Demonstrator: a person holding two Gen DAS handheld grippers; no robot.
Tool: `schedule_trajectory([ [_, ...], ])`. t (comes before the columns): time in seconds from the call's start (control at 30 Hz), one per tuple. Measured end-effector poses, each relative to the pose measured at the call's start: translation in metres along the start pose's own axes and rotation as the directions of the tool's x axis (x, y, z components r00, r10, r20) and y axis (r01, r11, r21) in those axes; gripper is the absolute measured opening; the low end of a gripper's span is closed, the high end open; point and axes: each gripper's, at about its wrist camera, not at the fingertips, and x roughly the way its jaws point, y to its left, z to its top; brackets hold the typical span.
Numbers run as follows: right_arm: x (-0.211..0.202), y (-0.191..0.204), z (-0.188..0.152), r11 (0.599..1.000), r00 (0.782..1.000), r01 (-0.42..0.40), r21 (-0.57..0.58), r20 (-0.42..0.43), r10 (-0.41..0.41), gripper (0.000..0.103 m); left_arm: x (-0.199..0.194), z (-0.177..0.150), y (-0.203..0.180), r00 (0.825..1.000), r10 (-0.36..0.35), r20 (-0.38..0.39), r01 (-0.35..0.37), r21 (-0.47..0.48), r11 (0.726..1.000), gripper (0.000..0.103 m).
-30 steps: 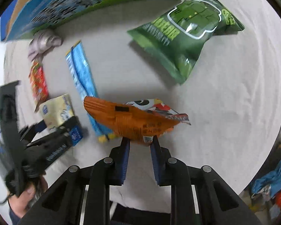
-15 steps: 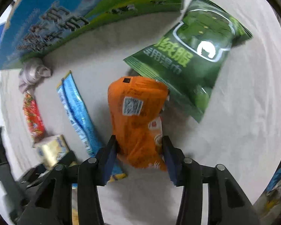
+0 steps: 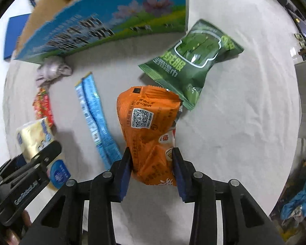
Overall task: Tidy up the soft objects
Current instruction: 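Carry both items into the cardboard box and open both tools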
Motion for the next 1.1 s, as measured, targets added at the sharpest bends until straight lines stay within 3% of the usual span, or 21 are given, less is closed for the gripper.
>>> schedule_trajectory([
  [0.27, -0.089, -0.009, -0.023, 0.995, 0.991, -0.096, -0.015, 0.087, 0.097, 0.040, -0.083, -0.001, -0.033, 0.990, -0.089, 0.112, 0.078, 0.096, 0.992, 0.060],
  [0.33, -0.115, -0.014, -0.027, 0.993, 0.987, -0.117, -0.010, 0.109, 0.117, 0.039, -0.088, 0.006, -0.032, 0.985, -0.108, 0.136, 0.093, 0.110, 0.990, 0.060],
  [0.6, -0.182, 0.008, 0.000, 0.984, 0.964, -0.180, -0.003, 0.199, 0.177, 0.039, -0.132, 0.068, -0.026, 0.957, -0.224, 0.185, 0.186, 0.202, 0.962, 0.060],
  [0.77, -0.211, 0.021, 0.043, 0.991, 0.958, -0.136, -0.007, 0.253, 0.133, 0.039, -0.142, 0.133, -0.022, 0.946, -0.250, 0.207, 0.198, 0.243, 0.950, 0.060],
  [0.93, -0.178, 0.045, 0.116, 0.992, 0.968, -0.119, 0.028, 0.226, 0.110, 0.039, -0.111, 0.207, -0.024, 0.953, -0.246, 0.179, 0.191, 0.276, 0.942, 0.060],
  [1.1, -0.133, 0.051, 0.187, 0.992, 0.978, -0.125, 0.026, 0.171, 0.119, 0.039, -0.057, 0.268, -0.023, 0.954, -0.289, 0.082, 0.263, 0.234, 0.936, 0.060],
])
